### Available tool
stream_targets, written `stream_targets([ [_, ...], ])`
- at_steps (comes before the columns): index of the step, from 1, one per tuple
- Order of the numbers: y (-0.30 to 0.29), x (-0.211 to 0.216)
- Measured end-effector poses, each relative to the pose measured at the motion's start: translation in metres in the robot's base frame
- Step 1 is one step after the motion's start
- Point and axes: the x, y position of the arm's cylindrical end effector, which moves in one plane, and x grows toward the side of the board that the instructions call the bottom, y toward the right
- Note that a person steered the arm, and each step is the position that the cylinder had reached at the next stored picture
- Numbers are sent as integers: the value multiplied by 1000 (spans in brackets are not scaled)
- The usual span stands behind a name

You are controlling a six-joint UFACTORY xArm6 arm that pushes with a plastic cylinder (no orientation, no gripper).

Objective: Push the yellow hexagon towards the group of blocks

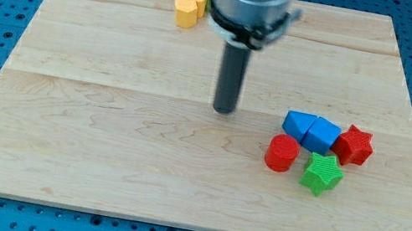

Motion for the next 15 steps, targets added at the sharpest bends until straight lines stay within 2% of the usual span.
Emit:
stream_targets([
  [1,-3,-53],
  [3,50,-181],
  [4,47,-239],
  [5,-6,-240],
  [6,-89,-235],
  [7,-125,-221],
  [8,-134,-239],
  [10,-108,-225],
  [12,-98,-157],
  [14,-48,-144],
  [15,4,-114],
])
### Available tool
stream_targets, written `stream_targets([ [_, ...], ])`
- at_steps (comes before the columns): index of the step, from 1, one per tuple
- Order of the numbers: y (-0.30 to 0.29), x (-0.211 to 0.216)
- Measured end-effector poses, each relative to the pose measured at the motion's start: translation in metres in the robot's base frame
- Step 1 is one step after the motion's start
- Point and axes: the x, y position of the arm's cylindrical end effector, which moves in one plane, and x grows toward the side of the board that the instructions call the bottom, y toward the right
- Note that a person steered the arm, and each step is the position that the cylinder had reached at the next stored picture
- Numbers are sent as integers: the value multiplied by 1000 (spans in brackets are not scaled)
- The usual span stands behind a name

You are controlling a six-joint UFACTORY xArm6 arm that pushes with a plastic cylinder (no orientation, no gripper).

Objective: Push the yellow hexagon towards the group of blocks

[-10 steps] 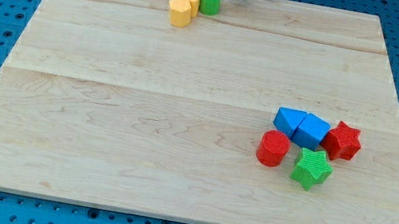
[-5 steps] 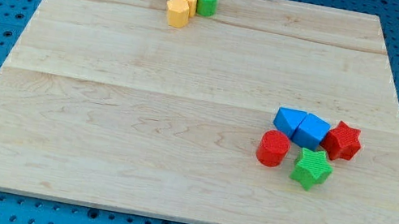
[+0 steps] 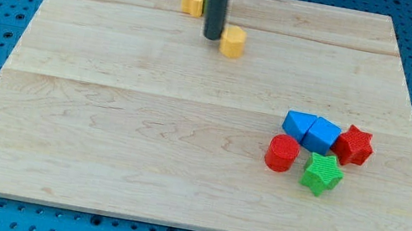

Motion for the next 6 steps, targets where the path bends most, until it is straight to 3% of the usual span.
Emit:
stream_targets([
  [1,16,-22],
  [2,32,-16],
  [3,53,14],
  [5,52,114],
  [6,50,136],
])
